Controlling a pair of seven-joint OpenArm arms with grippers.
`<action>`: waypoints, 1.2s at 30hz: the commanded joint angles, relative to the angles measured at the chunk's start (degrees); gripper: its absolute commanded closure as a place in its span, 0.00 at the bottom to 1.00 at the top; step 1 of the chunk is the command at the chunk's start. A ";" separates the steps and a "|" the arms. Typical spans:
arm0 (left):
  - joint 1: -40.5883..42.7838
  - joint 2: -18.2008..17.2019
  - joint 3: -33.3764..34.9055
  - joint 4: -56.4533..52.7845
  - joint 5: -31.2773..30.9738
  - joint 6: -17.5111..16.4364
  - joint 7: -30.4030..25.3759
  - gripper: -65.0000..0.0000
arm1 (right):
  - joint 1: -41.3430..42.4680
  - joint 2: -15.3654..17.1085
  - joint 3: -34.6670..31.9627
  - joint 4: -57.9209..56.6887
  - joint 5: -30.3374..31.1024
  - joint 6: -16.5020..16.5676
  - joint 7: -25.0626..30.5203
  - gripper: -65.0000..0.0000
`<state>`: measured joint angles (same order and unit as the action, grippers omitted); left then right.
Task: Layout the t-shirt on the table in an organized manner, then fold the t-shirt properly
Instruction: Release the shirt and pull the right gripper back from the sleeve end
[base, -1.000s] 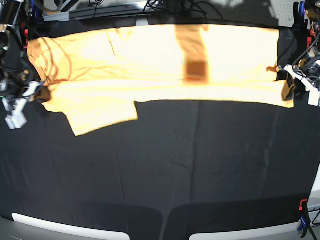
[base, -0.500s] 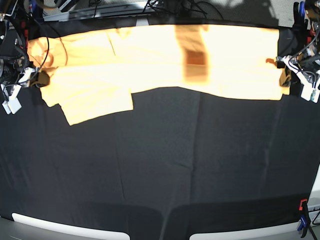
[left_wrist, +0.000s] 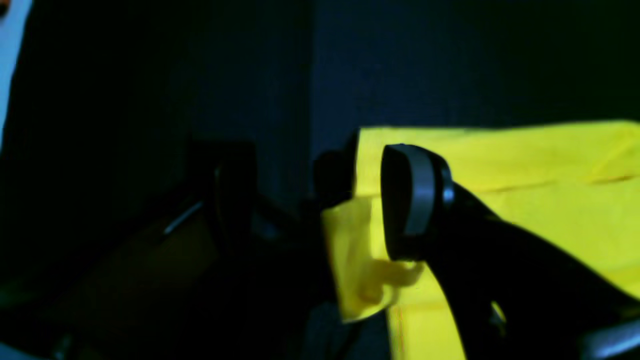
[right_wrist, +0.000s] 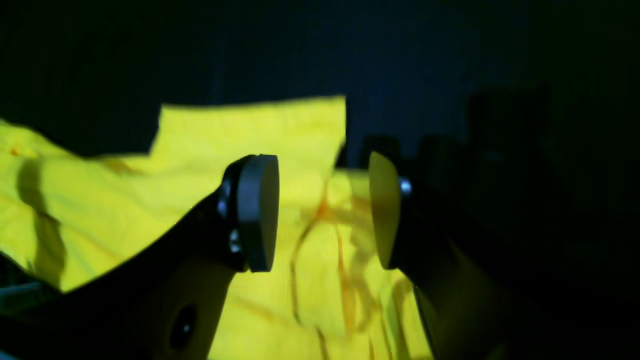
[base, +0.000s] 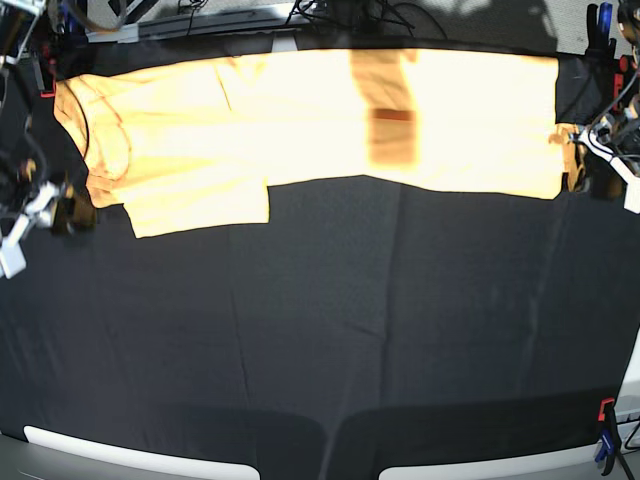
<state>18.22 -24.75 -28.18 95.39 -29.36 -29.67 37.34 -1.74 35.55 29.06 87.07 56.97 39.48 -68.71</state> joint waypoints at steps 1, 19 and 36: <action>-0.63 -0.81 -0.37 1.09 -1.84 -0.09 -1.38 0.43 | 2.80 1.38 -1.14 -0.37 -0.96 -0.26 1.03 0.57; -1.25 -0.81 -0.37 1.09 -4.13 -0.13 -1.40 0.43 | 29.55 -4.35 -29.94 -32.09 -20.04 -5.44 1.81 0.57; -1.31 -0.81 -0.37 1.09 -4.09 -0.13 -2.84 0.43 | 29.51 -5.22 -29.94 -36.46 -17.73 -7.13 -7.08 0.57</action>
<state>17.32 -24.60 -28.14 95.42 -32.80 -29.80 35.97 26.81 29.56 -1.02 50.24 38.17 32.27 -74.87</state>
